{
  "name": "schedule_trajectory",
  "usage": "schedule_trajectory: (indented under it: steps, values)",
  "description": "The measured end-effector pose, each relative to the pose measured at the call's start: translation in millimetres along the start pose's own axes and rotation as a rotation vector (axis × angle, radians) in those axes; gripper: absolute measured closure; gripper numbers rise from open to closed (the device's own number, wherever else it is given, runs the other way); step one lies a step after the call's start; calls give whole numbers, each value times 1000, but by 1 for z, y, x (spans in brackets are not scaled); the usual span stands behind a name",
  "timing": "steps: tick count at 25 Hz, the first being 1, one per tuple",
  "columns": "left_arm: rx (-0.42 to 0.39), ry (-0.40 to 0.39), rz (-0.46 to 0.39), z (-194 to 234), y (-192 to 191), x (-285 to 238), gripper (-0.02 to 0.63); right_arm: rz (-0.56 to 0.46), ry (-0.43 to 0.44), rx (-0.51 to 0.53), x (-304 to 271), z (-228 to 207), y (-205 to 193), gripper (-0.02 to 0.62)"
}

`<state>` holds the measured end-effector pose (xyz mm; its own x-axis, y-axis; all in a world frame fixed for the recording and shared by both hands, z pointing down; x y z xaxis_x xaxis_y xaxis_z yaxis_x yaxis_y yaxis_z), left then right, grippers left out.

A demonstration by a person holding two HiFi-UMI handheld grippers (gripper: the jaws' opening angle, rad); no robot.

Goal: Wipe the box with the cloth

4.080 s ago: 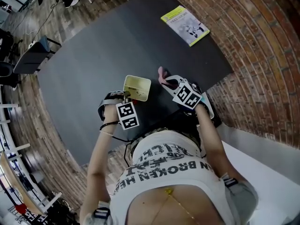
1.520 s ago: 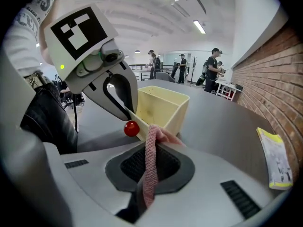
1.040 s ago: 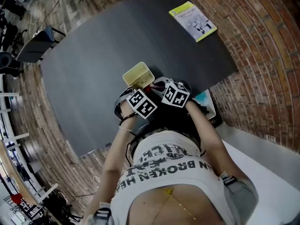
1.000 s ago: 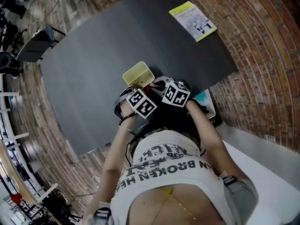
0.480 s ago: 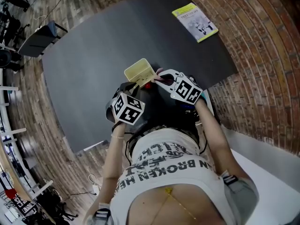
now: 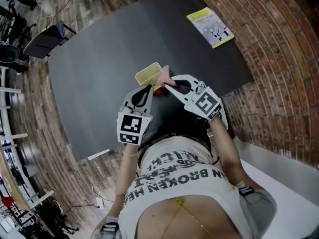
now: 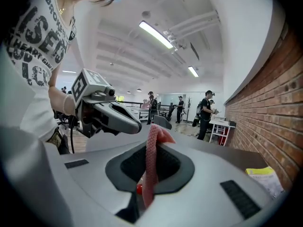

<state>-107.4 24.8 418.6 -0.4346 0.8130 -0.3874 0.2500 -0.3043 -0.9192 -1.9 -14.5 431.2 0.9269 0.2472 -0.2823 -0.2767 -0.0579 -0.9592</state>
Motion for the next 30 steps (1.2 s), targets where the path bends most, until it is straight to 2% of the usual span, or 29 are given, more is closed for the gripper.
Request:
schedule_trajectory:
  steps: [5,11,20,30]
  values:
    - [-4,35,-128,-2,25,15,598,-51,-23,-4,6,5,21,578]
    - [12,42,-181,-9,31,21,598,-95,-22,8,12,18,37,578]
    - [-7,33,-188,-13,33,21,598,-85,-36,9,19,20,38,578]
    - [-29,23,-159,-16,26,20,598,-74,-21,11,18,28,37,578]
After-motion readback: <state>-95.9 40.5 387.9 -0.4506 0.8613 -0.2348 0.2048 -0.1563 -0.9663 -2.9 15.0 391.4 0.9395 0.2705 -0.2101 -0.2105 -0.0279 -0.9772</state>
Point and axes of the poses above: the fingertips, and each gripper's own axes: x backward along the fingers, z to its left, y out of its top, the point moved 5 cm from there along x, backward along the fingers, and after that the axes turned 5 degrees about -x, right-handed, at the moved point
